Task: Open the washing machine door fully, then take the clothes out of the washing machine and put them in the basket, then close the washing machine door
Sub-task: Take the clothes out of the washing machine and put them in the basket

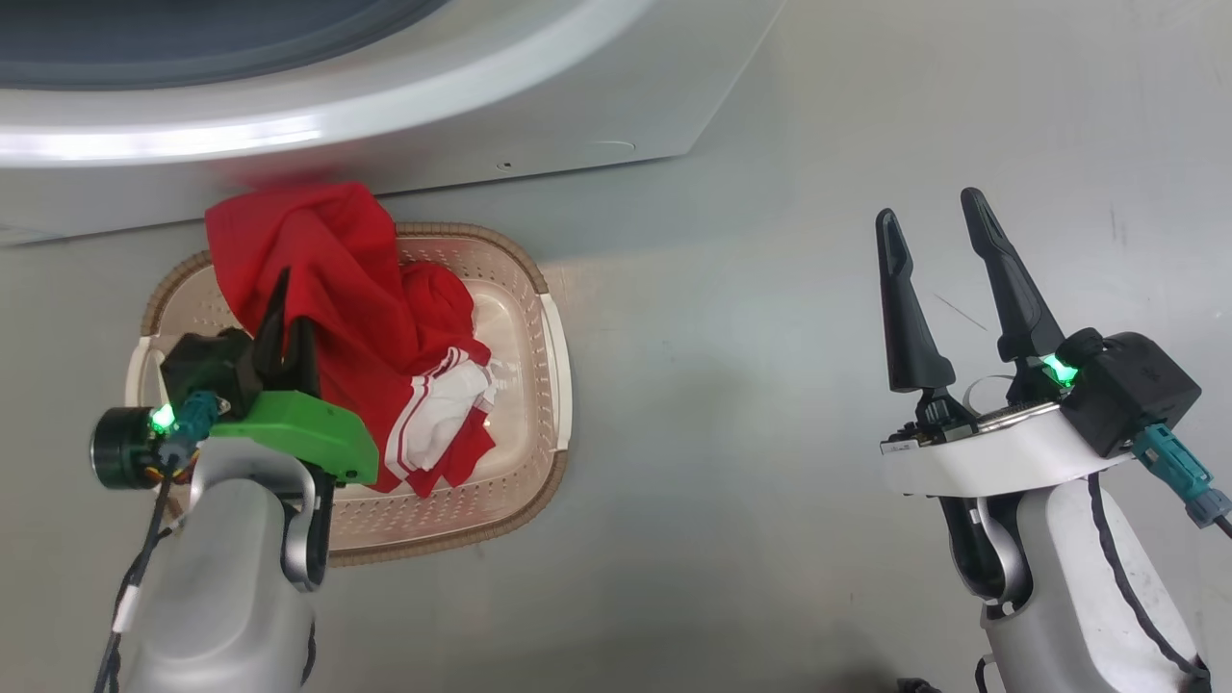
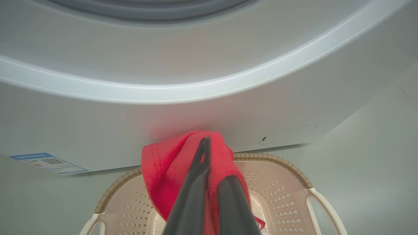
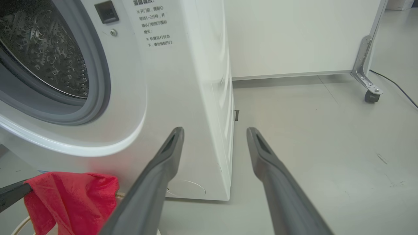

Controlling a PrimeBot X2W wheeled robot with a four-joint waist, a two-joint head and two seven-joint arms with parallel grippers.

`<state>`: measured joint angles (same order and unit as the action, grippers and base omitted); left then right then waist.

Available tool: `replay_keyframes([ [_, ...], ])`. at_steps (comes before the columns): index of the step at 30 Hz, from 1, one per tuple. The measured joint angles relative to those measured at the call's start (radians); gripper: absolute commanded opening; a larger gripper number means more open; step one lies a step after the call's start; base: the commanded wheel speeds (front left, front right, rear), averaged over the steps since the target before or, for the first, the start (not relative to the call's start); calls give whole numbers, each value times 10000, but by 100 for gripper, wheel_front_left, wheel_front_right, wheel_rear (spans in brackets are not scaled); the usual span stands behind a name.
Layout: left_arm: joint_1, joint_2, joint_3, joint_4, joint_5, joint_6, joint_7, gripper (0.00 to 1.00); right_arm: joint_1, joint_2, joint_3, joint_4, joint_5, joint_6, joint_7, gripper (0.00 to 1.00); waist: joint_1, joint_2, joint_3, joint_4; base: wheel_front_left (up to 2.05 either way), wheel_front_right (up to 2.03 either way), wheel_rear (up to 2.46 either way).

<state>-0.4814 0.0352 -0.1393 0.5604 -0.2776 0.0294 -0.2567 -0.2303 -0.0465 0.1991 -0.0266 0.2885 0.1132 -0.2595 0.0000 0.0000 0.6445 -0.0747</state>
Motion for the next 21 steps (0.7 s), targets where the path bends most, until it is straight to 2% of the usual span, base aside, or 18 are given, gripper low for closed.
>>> replay_keyframes([
  [12,1251,-15,-767,-963,42,-242,0,0,356,-8,-25,84,0,2,0,100,0,0,-947,412,0,0,0],
  [21,2215,-12,-1580,-1244,-468,-349,0,0,601,-10,12,232,2,4,0,100,0,0,-1642,655,0,0,0],
])
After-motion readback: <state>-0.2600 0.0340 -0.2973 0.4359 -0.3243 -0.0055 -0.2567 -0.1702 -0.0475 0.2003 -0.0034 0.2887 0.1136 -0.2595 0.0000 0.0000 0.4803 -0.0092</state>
